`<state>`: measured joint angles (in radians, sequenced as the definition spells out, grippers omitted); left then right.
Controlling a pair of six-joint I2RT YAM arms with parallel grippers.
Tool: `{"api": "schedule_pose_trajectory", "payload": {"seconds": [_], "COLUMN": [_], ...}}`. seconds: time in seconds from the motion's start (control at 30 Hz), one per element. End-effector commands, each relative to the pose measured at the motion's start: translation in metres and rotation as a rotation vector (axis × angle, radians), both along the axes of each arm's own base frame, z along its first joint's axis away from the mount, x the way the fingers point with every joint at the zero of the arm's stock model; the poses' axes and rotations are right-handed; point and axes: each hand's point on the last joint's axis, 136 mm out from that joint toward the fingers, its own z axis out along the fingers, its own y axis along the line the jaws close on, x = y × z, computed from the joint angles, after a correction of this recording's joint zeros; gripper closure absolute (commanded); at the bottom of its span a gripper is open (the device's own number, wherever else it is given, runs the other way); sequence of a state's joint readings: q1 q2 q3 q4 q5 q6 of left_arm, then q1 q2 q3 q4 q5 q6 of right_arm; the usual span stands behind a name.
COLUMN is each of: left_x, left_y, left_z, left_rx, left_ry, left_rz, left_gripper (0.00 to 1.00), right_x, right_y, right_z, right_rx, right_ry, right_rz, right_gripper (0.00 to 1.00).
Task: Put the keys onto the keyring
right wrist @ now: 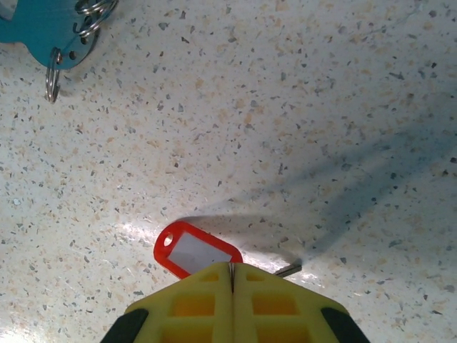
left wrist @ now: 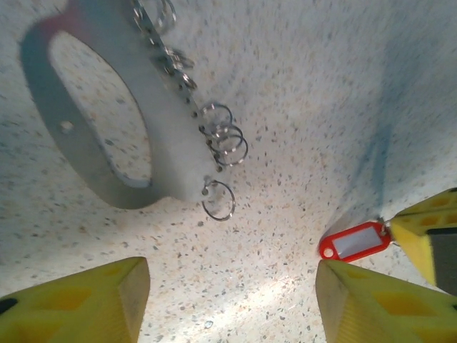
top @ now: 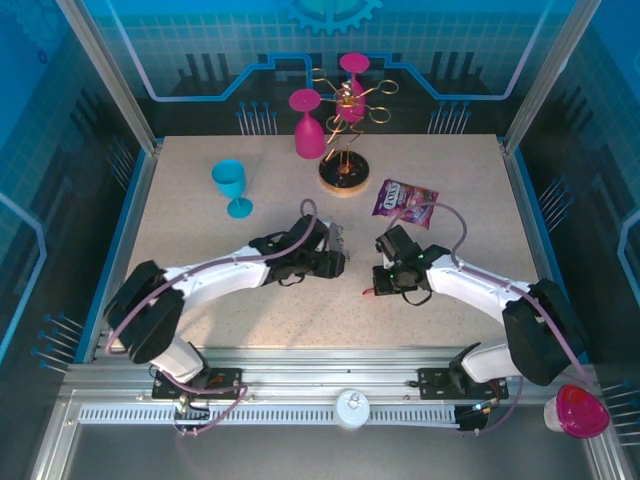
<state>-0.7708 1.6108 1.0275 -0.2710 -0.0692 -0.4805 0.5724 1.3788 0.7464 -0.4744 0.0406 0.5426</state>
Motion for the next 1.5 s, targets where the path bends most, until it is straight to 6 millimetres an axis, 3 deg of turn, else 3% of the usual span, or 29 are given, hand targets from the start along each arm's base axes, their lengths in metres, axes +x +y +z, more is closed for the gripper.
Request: {"api": "schedule_pose_trajectory", "payload": {"seconds": [0.0,0.17,0.53,0.7,0.97,1.13,1.27,1.47], "left_x": [-0.008,0.000,0.027,0.028,0.026,0.029,0.031,0.031], "left_y": [0.001,-0.004,-0.021,-0.017,-0.018,-0.015,-0.011,-0.007], "left_z": [-0.020,-0.039,-0.060,-0.071,-0.071,-0.058,-0.038,0.028], "left_rx": [0.138,0.278,0.404,0.443,0.467,0.478,0.474,0.335], "left_ry": [0.092,0.100,0.058,0.062,0.042,-0.006,-0.062,-0.220], "left_rz": [0.005,0.003,-0.009,0.000,0.008,0.019,0.028,0.036], "left_gripper": [0.40,0.43,0.58,0.66,0.80,0.96,1.00,1.00], "right_x": [-0.007,-0.015,-0.013,-0.012,-0.012,-0.012,-0.012,-0.015], "right_y": [-0.009,-0.020,-0.016,-0.015,-0.014,-0.015,-0.016,-0.012], "right_z": [0.004,0.012,0.023,0.025,0.026,0.028,0.027,0.014], "right_rx": [0.020,0.028,0.067,0.075,0.081,0.082,0.082,0.084], "right_ry": [-0.007,-0.032,-0.056,-0.066,-0.068,-0.075,-0.073,-0.045], "right_rz": [-0.023,-0.047,-0.047,-0.047,-0.046,-0.047,-0.046,-0.026], "right_gripper": [1.00,1.00,1.00,1.00,1.00,1.00,1.00,1.00]}}
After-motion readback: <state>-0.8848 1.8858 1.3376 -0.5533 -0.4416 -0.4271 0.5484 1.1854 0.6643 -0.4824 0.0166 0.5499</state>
